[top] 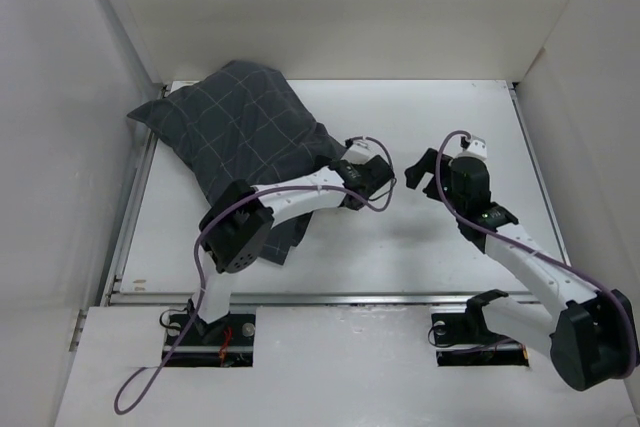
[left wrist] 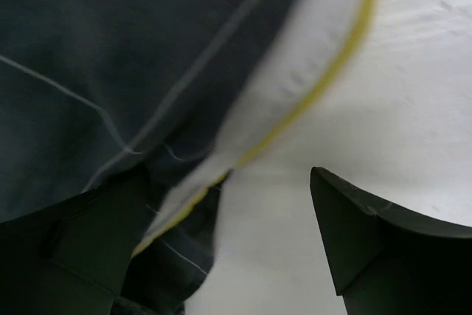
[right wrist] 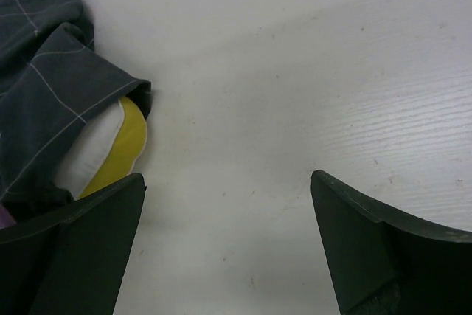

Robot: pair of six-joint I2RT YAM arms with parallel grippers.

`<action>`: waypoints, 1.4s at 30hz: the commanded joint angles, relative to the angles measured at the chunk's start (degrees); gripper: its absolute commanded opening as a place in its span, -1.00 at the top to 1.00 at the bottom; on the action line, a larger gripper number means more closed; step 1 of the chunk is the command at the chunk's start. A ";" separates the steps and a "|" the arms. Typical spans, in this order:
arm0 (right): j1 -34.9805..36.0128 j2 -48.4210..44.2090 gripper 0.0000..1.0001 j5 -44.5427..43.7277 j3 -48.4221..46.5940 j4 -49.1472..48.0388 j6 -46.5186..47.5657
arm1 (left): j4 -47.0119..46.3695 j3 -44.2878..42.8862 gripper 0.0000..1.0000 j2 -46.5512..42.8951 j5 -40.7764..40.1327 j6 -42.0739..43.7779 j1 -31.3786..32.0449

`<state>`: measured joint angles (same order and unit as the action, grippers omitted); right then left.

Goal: Put the pillow into the pillowcase

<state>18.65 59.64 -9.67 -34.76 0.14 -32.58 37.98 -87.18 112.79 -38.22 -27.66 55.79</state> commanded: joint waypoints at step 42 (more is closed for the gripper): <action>9.56 43.72 -0.80 37.79 -28.07 -34.59 12.36 | 21.88 -14.95 1.00 -7.32 -23.66 -13.21 -5.96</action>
<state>27.11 102.32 25.04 -58.67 -28.47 -19.77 56.71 -99.53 105.86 -57.21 -39.48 49.41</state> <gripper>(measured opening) 0.912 0.051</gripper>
